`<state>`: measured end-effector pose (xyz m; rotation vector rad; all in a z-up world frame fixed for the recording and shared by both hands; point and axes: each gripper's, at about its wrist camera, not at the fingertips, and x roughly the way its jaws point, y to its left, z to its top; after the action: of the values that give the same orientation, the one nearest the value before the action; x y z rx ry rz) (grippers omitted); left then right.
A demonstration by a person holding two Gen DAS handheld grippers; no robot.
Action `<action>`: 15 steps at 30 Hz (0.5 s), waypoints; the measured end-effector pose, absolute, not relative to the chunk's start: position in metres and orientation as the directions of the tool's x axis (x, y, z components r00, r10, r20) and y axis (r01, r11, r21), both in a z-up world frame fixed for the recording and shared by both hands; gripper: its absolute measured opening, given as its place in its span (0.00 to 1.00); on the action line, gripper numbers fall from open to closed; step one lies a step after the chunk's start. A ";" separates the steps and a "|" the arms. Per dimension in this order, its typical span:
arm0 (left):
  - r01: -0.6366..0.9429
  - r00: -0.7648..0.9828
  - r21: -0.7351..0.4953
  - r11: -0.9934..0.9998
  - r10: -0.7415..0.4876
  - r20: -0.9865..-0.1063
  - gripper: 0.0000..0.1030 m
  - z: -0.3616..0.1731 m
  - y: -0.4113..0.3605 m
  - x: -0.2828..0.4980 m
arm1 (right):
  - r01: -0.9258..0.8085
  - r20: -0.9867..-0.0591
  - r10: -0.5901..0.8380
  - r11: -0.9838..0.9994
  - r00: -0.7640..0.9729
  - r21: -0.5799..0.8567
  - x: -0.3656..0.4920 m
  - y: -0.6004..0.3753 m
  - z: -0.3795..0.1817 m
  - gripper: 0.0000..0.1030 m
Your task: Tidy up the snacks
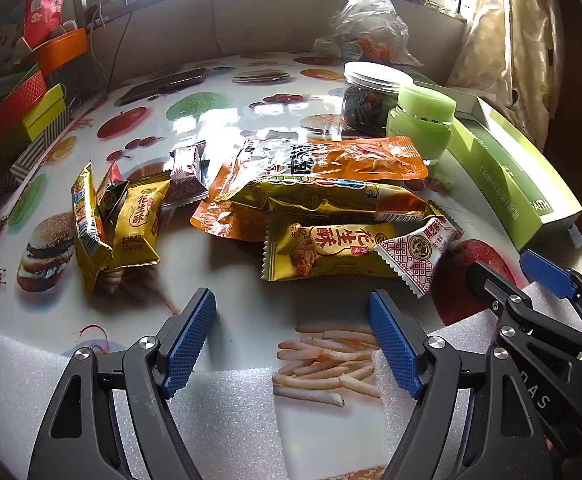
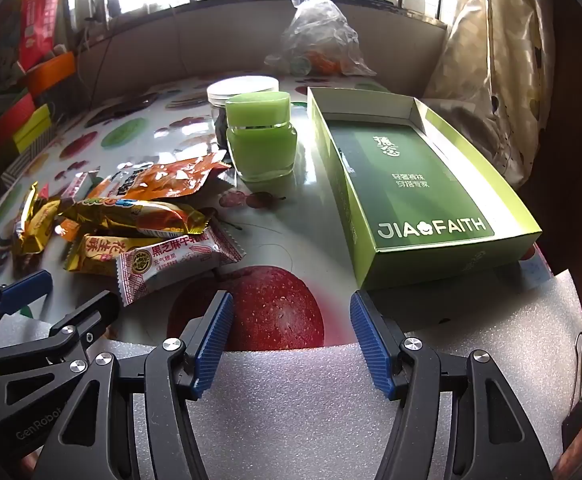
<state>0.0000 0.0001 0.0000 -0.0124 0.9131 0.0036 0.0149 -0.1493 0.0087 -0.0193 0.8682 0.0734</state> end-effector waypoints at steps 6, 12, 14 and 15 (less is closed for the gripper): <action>-0.008 0.611 -0.005 1.000 0.001 -0.792 0.76 0.000 0.000 0.000 | -0.073 -0.763 0.061 0.997 0.643 0.018 0.015 -0.150 0.009 0.59; -0.011 0.611 -0.005 1.000 0.003 -0.792 0.76 0.000 0.000 0.000 | -0.057 -0.761 0.041 0.998 0.647 0.005 0.013 -0.148 0.008 0.59; -0.009 0.611 -0.004 1.000 0.003 -0.791 0.76 0.000 0.000 -0.001 | -0.052 -0.759 0.031 0.999 0.651 -0.004 0.012 -0.148 0.009 0.59; -0.009 0.610 -0.006 1.000 0.000 -0.792 0.76 0.000 0.000 0.000 | -0.048 -0.758 0.025 0.999 0.652 -0.008 0.012 -0.148 0.010 0.59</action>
<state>-0.0002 -0.0001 -0.0001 -0.0101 0.9147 0.0053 0.0116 -0.1476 0.0097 -0.0284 0.8596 0.0419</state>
